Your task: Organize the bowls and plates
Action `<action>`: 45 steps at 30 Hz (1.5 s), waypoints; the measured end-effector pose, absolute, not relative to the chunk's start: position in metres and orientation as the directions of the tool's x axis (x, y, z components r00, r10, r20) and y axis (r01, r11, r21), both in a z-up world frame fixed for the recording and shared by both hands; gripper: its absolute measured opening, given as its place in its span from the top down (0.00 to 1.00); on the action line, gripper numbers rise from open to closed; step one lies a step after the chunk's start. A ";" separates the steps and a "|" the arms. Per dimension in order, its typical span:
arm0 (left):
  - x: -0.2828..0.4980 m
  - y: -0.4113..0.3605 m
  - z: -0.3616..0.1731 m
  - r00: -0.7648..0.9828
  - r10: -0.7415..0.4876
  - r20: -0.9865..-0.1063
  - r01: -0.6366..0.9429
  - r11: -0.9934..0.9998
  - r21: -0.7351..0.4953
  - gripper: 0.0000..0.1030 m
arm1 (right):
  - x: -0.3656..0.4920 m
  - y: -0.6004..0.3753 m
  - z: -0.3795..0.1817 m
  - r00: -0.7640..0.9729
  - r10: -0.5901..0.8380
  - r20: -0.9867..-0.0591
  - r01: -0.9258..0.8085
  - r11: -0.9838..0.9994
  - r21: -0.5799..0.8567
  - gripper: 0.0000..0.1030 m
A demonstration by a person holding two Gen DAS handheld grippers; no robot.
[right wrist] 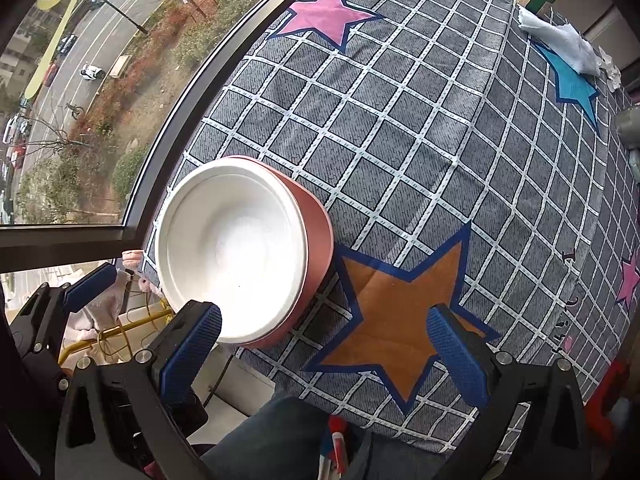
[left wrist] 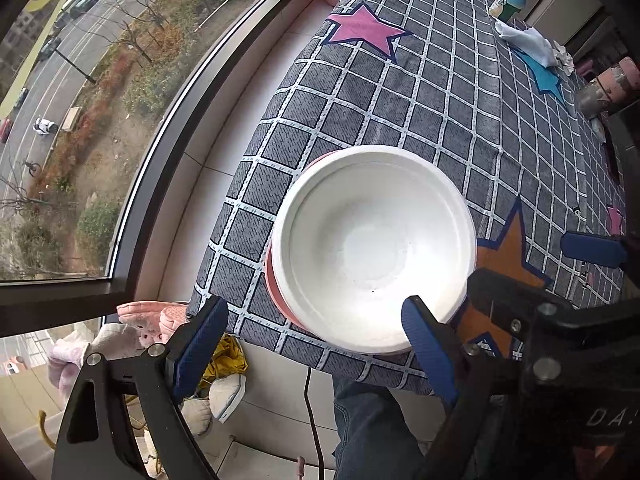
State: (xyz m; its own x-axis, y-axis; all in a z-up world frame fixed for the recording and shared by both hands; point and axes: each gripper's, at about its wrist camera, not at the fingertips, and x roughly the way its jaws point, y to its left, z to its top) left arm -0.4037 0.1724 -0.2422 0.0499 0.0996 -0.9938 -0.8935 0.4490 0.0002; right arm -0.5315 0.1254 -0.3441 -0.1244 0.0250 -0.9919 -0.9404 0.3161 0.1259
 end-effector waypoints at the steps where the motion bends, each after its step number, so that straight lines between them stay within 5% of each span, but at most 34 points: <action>1: -0.404 0.172 -0.242 0.050 0.099 -0.994 -0.893 0.449 0.000 0.12 | -0.532 0.125 -0.344 -0.125 0.024 -0.992 -0.941 0.315 0.126 0.00; 45: -0.400 0.170 -0.240 0.018 0.117 -0.993 -0.890 0.454 0.037 0.12 | -0.532 0.120 -0.343 -0.135 0.029 -0.990 -0.939 0.316 0.138 0.00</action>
